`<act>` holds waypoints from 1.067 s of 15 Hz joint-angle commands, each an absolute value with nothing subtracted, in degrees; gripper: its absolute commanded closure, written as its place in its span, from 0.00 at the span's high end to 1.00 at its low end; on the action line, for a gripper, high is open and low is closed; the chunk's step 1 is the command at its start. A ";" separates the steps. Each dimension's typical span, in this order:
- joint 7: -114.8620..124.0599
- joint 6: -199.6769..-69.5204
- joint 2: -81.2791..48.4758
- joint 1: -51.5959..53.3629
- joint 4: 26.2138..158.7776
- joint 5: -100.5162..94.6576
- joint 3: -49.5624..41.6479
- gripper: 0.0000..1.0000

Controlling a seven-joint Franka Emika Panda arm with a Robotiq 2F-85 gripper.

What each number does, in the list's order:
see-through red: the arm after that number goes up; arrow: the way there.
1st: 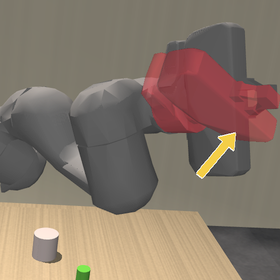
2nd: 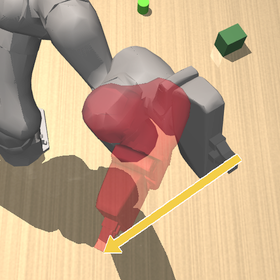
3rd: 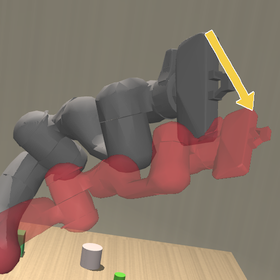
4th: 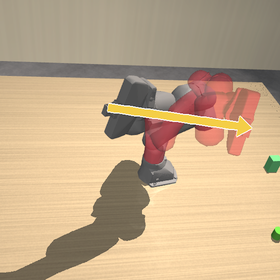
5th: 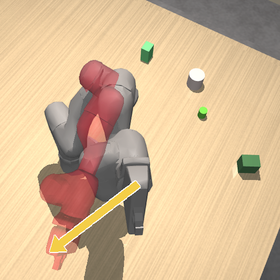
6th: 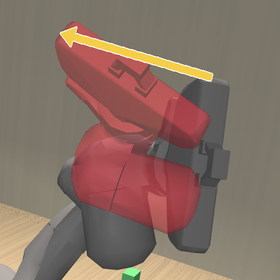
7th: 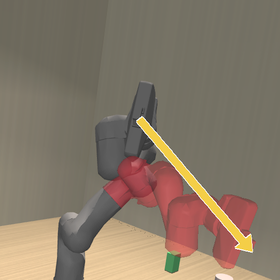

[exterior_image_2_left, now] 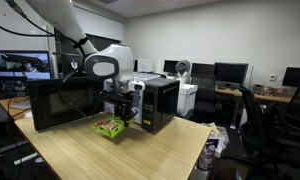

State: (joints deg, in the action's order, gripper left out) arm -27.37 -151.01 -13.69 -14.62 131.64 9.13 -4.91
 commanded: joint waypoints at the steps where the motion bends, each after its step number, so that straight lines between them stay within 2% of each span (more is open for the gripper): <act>1: -24.65 -147.79 -9.76 -13.42 130.99 5.52 -5.36 0.00; 10: -22.05 -131.96 -2.28 -9.36 122.73 -4.48 -5.69 0.00; 16: -22.62 -122.27 -1.88 -6.85 116.15 -6.56 -5.02 0.00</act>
State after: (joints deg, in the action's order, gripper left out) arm -23.72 -126.52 -2.29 -7.88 118.39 -4.47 -5.18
